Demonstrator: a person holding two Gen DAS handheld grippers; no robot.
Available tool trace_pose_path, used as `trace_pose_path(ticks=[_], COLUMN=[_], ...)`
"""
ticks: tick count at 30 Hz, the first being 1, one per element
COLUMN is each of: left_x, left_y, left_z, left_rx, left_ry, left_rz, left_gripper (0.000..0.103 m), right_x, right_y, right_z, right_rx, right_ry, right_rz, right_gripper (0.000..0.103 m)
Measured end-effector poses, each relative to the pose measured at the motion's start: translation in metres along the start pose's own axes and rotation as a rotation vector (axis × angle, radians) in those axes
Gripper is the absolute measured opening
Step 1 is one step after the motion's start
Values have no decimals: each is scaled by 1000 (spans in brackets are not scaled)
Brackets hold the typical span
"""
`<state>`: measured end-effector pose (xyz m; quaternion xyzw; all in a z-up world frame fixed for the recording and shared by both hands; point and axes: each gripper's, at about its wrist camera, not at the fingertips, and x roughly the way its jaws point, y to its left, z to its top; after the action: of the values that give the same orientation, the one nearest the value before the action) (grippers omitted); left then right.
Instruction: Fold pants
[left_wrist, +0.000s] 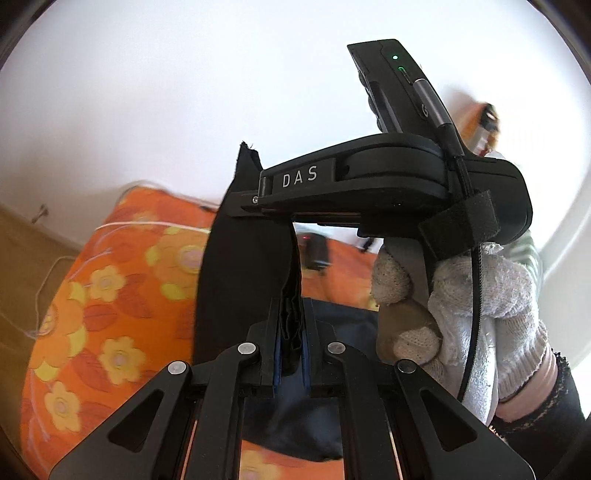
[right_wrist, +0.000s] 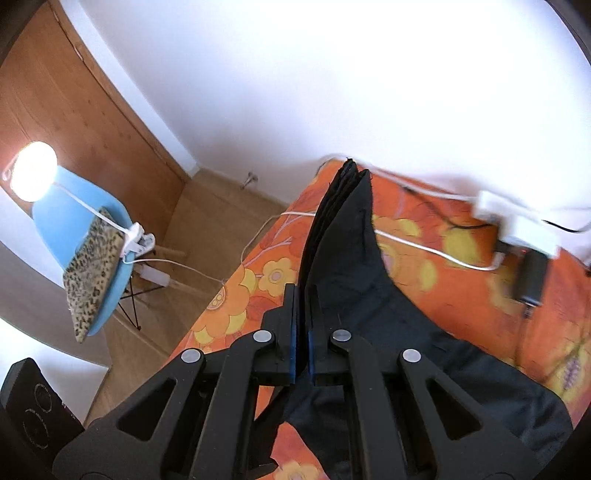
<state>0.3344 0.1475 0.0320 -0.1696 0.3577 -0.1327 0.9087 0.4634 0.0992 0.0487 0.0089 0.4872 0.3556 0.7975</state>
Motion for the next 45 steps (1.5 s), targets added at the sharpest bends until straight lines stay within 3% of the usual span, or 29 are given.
trace_pose_path(ticks=[15,20,30,37,42,45], left_x=[37,73,146,180,178,151], left_y=[-187,-237,-272,-278,-281,-264], left_z=[-34,-62,-117,-150,-163,-159], left_rx=[178,212,250,259,285,317], left_ry=[104,178,333,407,470,434], left_rz=[-168,-216,-224,-214,-217,-200], left_gripper=[7,7,7,7,14,15], right_x=[-187,-216,-199,-174,-161,-157], right_y=[-138,-196,-299,-338,-354,-360], right_z=[-101,-142,-228,-267,-280,-286], right_rx=[152,235,406,482,509,527], right_ry=[-171,-183,-130,-98,-107,-114], right_rz=[-85,-109,-115,-113,-113,-91], right_gripper=[4,4,4,4,4,4])
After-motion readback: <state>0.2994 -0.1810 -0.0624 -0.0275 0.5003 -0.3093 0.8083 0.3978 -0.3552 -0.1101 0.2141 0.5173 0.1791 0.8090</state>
